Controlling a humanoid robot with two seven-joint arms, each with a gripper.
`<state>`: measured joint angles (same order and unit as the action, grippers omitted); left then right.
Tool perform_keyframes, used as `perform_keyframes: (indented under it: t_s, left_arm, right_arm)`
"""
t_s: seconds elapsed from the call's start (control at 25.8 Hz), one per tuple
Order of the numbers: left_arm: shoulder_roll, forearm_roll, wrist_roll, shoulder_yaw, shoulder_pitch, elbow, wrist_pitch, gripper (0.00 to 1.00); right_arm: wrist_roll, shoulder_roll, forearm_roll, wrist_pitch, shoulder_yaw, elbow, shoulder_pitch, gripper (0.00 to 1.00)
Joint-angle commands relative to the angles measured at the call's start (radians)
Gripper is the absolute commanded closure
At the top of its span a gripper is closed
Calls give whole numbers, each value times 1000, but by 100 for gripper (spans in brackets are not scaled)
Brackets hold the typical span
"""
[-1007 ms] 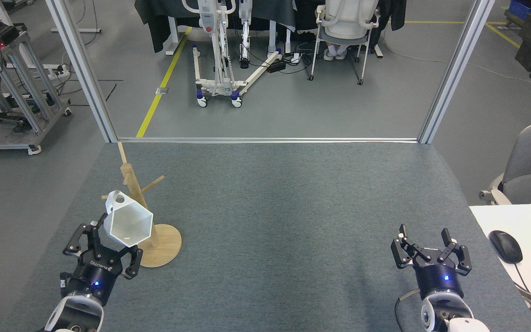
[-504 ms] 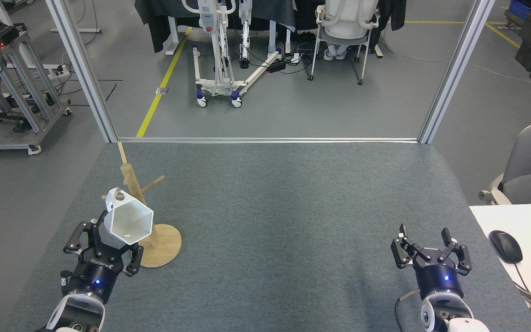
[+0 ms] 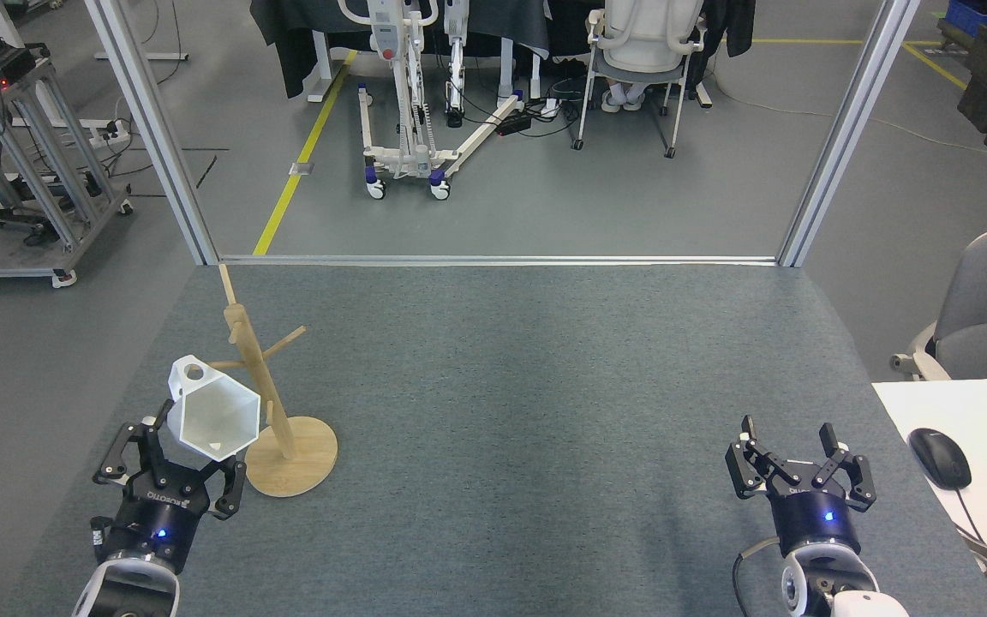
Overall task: Hang cup on storage rack
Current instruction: 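Position the cup handle over a peg of the wooden stand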
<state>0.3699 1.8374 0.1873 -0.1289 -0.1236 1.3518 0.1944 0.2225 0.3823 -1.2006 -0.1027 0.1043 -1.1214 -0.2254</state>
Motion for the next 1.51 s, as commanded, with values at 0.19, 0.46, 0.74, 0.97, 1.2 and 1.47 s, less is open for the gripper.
perform_keyframes:
  t_s: [0.19,0.46,0.74,0.97,1.2,1.47]
  left_arm:
    - [10,-9,9,5,-31,-82,-3,89]
    - [17,-9,18,3,-74,-114,-9,89]
    - [14,-6,20,-5,-71,-100,-13,88]
    - [6,2,20,-34,-67,-85,-16,87]
    - [1,2,20,-55,-68,-80,-16,82]
    - [-22,-4,38,-55,-74,-92,-10,0]
  right_arm:
    - [-3,4,-7,-6,-2,-3,1,1]
    - [-5,12,-7,0,0,-1,5,1]
    - [-5,10,-7,-2,0,-5,5,1]
    - [-6,9,-11,0,5,-14,6,1]
    - [-5,10,-13,0,5,-14,12,1]
    - [-6,10,-13,-2,2,-15,12,1]
